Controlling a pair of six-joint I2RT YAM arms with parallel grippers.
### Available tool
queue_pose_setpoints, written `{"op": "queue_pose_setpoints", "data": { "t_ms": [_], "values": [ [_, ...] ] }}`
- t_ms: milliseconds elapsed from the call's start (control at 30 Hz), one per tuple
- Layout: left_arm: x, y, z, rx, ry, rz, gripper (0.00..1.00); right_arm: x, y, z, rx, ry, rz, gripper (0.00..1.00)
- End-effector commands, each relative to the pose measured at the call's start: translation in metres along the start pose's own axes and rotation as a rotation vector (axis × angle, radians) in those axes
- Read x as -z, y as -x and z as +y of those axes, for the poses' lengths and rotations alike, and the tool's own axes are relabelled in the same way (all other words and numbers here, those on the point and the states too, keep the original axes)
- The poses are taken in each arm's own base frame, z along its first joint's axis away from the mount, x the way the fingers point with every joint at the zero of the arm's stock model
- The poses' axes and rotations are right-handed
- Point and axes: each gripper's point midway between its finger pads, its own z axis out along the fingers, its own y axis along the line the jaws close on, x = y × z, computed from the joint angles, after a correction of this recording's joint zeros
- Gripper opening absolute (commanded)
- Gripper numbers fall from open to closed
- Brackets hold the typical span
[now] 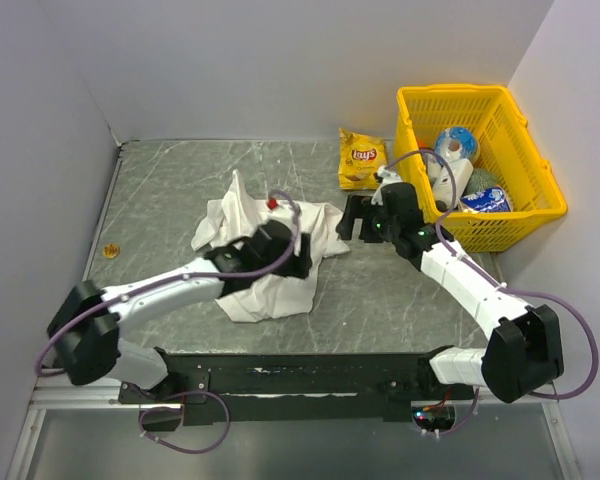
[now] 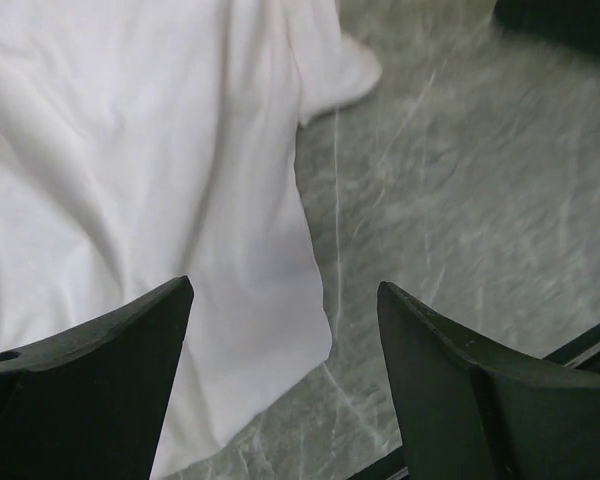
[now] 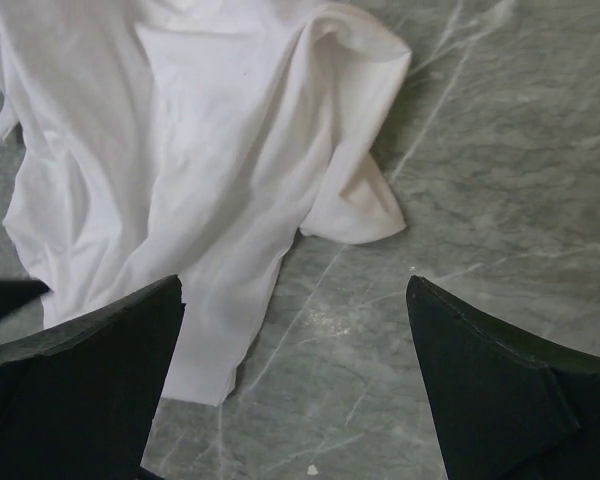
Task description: Pin the brooch onto the clothing
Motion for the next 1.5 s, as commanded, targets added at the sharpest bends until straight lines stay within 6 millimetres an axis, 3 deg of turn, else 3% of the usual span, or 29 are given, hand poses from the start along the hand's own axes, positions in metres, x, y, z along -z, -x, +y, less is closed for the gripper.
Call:
{"op": "queue_pose_setpoints", "data": {
  "t_ms": [0, 33, 100, 133, 200, 233, 400, 600, 700, 733, 800, 900, 1067, 1100, 1300, 1333, 1467],
  "values": [
    [-0.014, -0.033, -0.006, -0.076, 0.133, 0.017, 0.8, 0.01, 0.007, -0.022, -0.069, -0.046, -0.025, 1.0],
    [-0.018, -0.049, -0.014, -0.102, 0.132, 0.045, 0.79, 0.01, 0.006, -0.024, -0.078, -0.049, -0.025, 1.0],
    [-0.022, -0.054, -0.019, -0.128, 0.163, 0.045, 0.79, 0.01, 0.006, -0.032, -0.096, -0.06, -0.025, 1.0],
    [-0.027, -0.071, -0.023, -0.157, 0.18, 0.076, 0.78, 0.01, 0.005, -0.032, -0.099, -0.051, -0.022, 1.0],
    [-0.03, -0.08, -0.026, -0.186, 0.213, 0.086, 0.75, 0.009, 0.004, -0.036, -0.109, -0.058, -0.018, 1.0],
    [-0.035, -0.093, -0.03, -0.211, 0.22, 0.108, 0.75, 0.008, 0.003, -0.035, -0.109, -0.051, -0.013, 1.0],
    [-0.045, -0.12, -0.037, -0.242, 0.215, 0.15, 0.66, 0.007, 0.002, -0.038, -0.114, -0.049, -0.004, 1.0],
    [-0.05, -0.143, -0.018, -0.252, 0.277, 0.203, 0.46, 0.008, 0.002, -0.04, -0.1, -0.061, 0.002, 1.0],
    [-0.048, -0.149, -0.007, -0.265, 0.31, 0.219, 0.28, 0.01, 0.005, -0.043, -0.082, -0.076, -0.003, 1.0],
    [-0.046, -0.147, -0.005, -0.264, 0.322, 0.215, 0.14, 0.011, 0.006, -0.043, -0.072, -0.079, -0.004, 1.0],
    [-0.043, -0.14, 0.002, -0.262, 0.358, 0.189, 0.01, 0.012, 0.006, -0.043, -0.066, -0.073, -0.002, 1.0],
    [-0.035, -0.119, 0.009, -0.251, 0.377, 0.16, 0.01, 0.012, 0.006, -0.039, -0.047, -0.056, 0.002, 0.99],
    [-0.009, -0.047, 0.022, -0.132, 0.337, 0.047, 0.01, 0.01, 0.002, -0.023, 0.051, -0.044, 0.015, 1.0],
    [0.003, -0.023, 0.027, -0.1, 0.321, 0.003, 0.01, 0.006, -0.003, -0.018, 0.075, -0.033, 0.033, 0.99],
    [0.054, 0.064, 0.041, -0.028, 0.283, -0.163, 0.01, -0.01, -0.018, 0.002, 0.102, 0.021, 0.086, 0.99],
    [0.061, 0.077, 0.035, -0.017, 0.253, -0.183, 0.01, -0.012, -0.023, 0.011, 0.114, 0.052, 0.096, 1.0],
    [0.07, 0.099, 0.027, -0.01, 0.185, -0.195, 0.01, -0.013, -0.028, 0.054, 0.196, 0.181, 0.091, 1.0]
  ]
}}
